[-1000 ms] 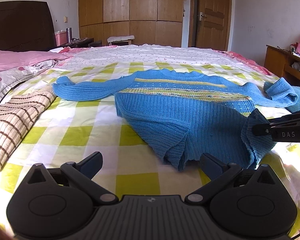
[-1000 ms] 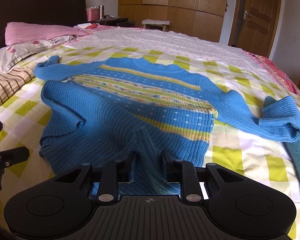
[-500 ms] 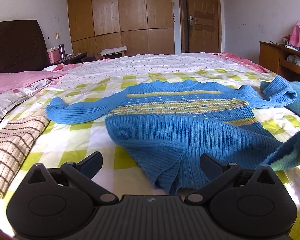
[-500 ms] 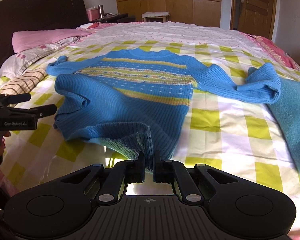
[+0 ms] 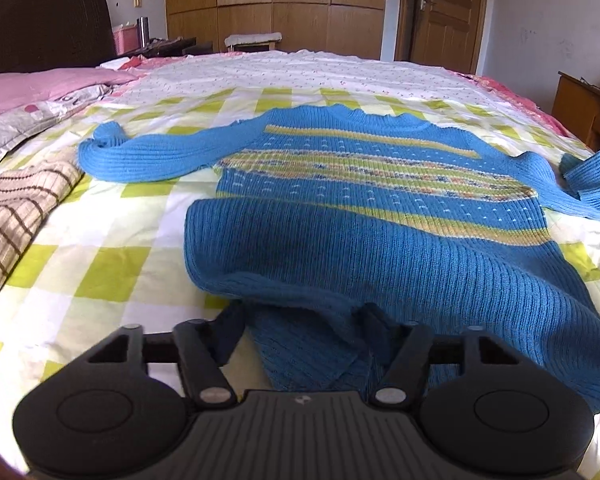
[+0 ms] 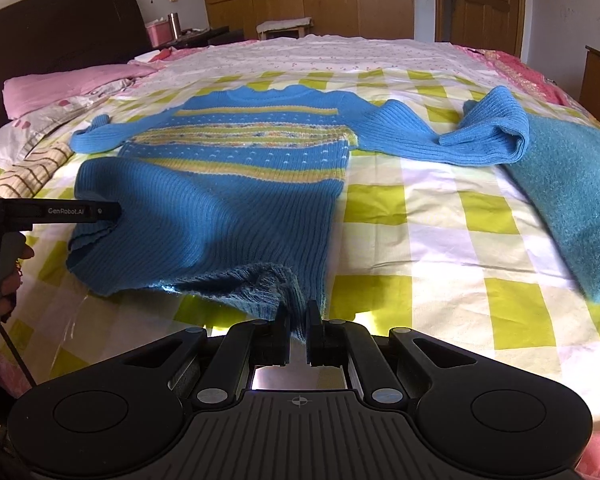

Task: Fold small clothes
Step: 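Grasp the sweater hem with the right gripper while the left gripper grasps it too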

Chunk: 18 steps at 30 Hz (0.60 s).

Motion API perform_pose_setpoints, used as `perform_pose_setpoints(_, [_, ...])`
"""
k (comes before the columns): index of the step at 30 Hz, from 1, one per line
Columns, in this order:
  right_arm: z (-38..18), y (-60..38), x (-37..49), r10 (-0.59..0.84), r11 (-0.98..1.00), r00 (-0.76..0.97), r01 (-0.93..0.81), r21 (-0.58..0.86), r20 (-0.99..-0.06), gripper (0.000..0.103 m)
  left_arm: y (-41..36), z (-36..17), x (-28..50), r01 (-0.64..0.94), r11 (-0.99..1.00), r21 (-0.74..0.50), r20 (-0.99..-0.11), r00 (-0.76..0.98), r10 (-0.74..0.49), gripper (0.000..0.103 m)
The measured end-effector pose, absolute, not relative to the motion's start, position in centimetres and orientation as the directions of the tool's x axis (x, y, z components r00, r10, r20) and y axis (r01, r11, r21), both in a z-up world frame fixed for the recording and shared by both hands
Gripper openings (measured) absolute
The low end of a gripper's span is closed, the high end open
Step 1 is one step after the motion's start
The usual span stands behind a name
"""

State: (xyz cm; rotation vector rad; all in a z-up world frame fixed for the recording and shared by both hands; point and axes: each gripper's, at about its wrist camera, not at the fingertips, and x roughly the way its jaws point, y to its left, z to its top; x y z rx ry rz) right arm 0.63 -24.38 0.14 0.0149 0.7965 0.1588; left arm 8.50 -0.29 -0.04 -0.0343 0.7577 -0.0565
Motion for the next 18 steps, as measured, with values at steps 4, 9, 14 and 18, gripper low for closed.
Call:
perform_pose_setpoints(4, [0.4,-24.7,0.4,0.149,0.988,0.7,-0.134,0.077,-0.698,0.005,1.0,0.1,8.0,0.0,0.997,-0.083,-0.689,0.722,-0.058,0.032])
perform_pose_setpoints(9, [0.6,-24.8,0.1,0.153,0.987,0.707,-0.14,0.076,-0.691,0.005,3.8,0.4,6.3,-0.042,0.994,-0.097,-0.703,0.71,-0.039,0.024])
perform_pose_setpoints(14, [0.9,-24.3,-1.0,0.162,0.985,0.699,-0.162,0.067,-0.697,0.005,5.4,0.5,3.9,-0.06,0.995,-0.079,-0.719,0.694,-0.015,0.021])
perform_pose_setpoints(18, [1.1,-24.2,-2.0,0.169,0.983,0.688,-0.167,0.073,-0.705,0.005,6.2,0.5,2.3,-0.061,0.997,-0.054,-0.731,0.682,0.002,0.017])
